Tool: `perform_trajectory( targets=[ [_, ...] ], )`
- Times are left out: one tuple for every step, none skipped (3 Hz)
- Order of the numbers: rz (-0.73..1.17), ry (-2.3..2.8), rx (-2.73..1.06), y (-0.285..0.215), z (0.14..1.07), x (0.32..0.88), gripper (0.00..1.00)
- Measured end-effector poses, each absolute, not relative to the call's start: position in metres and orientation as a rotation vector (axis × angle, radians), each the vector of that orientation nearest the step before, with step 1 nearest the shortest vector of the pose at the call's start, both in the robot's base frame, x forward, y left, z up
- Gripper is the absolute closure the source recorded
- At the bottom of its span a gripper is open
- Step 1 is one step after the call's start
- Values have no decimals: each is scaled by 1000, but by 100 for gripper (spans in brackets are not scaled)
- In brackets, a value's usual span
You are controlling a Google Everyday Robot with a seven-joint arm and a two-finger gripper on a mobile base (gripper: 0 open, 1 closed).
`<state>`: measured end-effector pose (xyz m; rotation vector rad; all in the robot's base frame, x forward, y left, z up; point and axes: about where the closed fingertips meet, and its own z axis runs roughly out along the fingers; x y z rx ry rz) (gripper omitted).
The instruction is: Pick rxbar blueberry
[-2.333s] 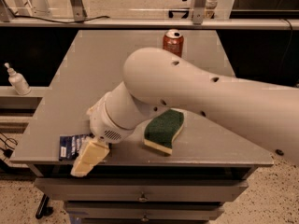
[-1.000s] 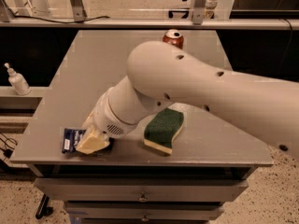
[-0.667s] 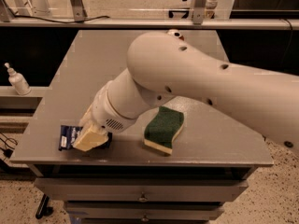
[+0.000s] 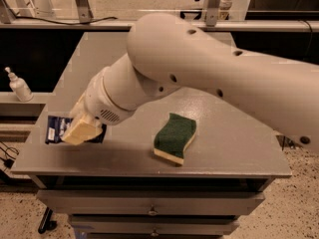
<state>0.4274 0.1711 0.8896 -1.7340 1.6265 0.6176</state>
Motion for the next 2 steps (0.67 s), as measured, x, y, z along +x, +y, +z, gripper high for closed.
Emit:
perform_trajectory(
  targets=[
    [607,1581,-1677,179,910,439,100],
    [607,1581,-1678,180,910,439,100]
  ],
)
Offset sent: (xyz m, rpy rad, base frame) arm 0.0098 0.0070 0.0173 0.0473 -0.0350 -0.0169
